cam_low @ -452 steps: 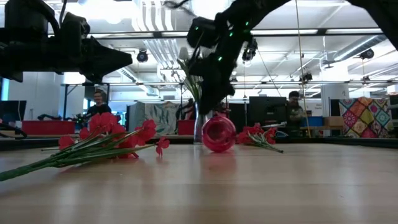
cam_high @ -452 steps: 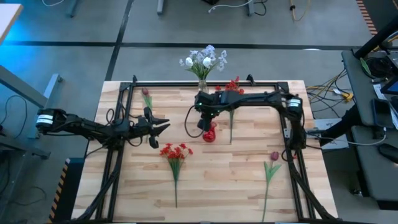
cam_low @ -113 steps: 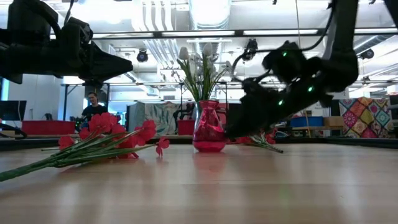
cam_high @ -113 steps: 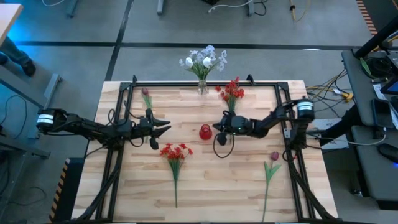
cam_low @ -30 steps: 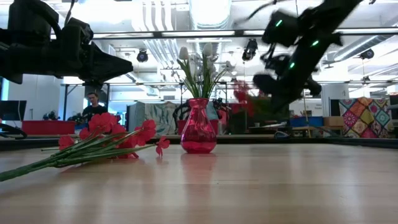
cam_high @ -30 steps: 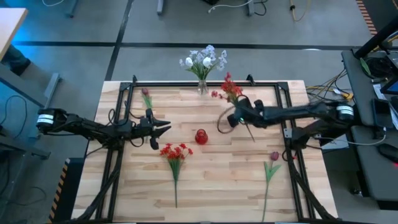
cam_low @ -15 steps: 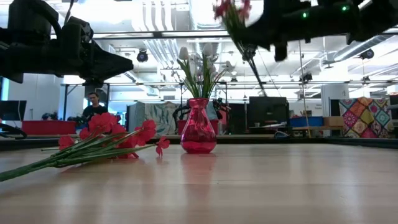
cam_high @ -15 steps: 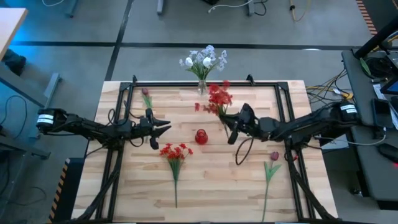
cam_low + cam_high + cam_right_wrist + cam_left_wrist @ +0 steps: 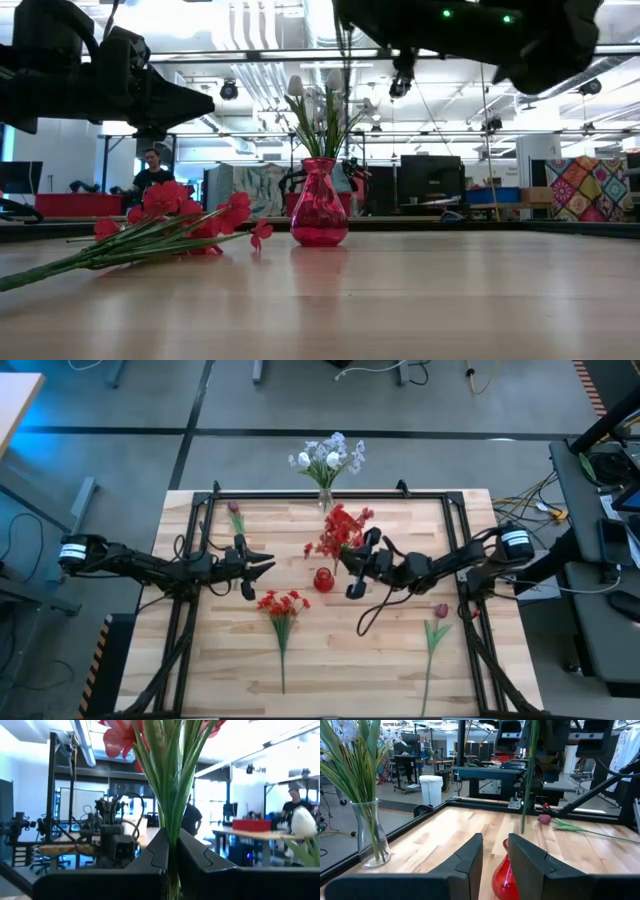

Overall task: Sort flowers into vase by color
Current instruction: Put the top red flowers into the red vase

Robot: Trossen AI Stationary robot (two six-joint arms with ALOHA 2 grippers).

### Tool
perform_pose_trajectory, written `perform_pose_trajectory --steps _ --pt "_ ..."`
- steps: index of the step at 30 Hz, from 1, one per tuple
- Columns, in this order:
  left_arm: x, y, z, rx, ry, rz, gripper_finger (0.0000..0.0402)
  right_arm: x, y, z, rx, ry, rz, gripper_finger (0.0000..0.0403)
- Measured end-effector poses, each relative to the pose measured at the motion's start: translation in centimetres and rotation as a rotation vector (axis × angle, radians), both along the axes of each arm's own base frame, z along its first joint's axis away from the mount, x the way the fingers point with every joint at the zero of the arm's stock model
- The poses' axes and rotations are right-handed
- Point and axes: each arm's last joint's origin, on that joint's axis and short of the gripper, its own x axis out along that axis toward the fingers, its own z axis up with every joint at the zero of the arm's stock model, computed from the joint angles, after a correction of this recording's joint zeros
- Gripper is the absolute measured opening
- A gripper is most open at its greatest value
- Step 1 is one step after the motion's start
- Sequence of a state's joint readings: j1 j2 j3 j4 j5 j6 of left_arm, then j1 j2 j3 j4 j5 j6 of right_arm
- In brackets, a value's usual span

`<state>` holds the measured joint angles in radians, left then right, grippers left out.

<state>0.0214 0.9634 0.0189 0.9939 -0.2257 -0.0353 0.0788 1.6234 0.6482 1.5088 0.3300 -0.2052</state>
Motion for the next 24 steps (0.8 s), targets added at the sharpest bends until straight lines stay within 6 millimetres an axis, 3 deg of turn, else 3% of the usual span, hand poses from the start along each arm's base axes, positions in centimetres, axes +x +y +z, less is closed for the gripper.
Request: perform_pose_trajectory --steps 9,24 --pt "0.0 0.0 0.0 0.004 0.001 0.0 0.0078 1.8 0.1 0.9 -0.05 -0.031 -0.003 0.0013" --pt "0.0 0.0 0.0 0.007 0.001 0.0 0.0078 3.2 -2.0 -2.5 -0.05 0.016 0.041 0.0013"
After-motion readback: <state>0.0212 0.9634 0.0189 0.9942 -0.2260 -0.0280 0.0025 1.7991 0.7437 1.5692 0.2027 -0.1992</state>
